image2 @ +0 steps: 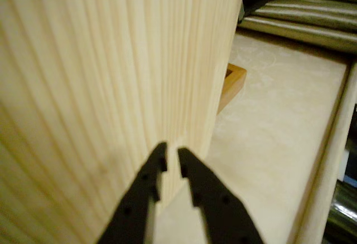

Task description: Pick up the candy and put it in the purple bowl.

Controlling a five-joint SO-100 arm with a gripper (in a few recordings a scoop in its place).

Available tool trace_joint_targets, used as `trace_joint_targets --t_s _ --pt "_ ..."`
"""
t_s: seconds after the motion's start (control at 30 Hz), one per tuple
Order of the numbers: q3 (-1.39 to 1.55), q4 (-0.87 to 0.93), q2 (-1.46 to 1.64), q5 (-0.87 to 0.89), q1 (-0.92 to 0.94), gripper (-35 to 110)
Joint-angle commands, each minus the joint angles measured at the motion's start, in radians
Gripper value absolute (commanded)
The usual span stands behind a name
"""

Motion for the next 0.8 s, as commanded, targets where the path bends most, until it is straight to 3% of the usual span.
trace_joint_targets --t_s 0.0,0.23,0.77 --pt "0.081 -0.018 0.032 0.0 -0.002 0" --pt "0.061 0.011 0.032 0.072 0.008 0" --pt "-0.379 0.273 -0.071 0.209 -0.104 0"
